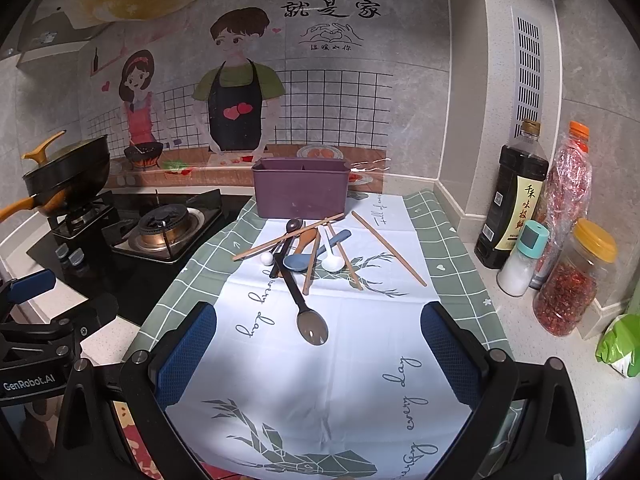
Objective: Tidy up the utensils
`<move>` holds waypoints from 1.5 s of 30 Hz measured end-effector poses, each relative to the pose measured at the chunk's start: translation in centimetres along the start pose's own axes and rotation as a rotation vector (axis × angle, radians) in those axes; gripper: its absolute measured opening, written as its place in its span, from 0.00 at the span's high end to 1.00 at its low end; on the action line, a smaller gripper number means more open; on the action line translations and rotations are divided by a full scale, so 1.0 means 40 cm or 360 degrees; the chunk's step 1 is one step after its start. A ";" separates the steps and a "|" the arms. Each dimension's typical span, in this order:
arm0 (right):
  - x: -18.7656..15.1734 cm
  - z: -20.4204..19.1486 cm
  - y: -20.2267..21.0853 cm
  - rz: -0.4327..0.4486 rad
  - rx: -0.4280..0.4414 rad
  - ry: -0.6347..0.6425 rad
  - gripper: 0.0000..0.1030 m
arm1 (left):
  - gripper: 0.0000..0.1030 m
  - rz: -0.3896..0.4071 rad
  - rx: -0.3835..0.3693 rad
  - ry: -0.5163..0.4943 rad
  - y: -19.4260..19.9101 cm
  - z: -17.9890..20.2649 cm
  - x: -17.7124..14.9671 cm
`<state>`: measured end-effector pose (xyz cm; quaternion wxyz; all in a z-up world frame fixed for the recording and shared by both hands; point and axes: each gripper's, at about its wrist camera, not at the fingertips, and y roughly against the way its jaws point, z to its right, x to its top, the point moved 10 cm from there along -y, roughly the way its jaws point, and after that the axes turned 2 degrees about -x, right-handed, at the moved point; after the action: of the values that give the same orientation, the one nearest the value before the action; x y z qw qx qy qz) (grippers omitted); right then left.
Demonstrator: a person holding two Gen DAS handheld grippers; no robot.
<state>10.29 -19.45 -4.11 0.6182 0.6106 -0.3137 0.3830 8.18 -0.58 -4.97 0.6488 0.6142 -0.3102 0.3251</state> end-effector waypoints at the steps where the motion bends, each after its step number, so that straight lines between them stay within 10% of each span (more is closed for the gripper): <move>1: 0.001 0.000 0.000 0.0000 0.0000 0.0001 0.02 | 0.00 0.0001 0.0001 0.0000 0.000 0.000 0.000; 45: 0.080 0.013 -0.058 0.0034 -0.0089 -0.0004 0.02 | 0.00 -0.0003 -0.0033 -0.0052 -0.076 -0.014 0.061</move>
<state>13.95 -19.60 -2.54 0.6305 0.5900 -0.3316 0.3800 12.09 -0.01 -4.86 0.6503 0.6128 -0.3236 0.3112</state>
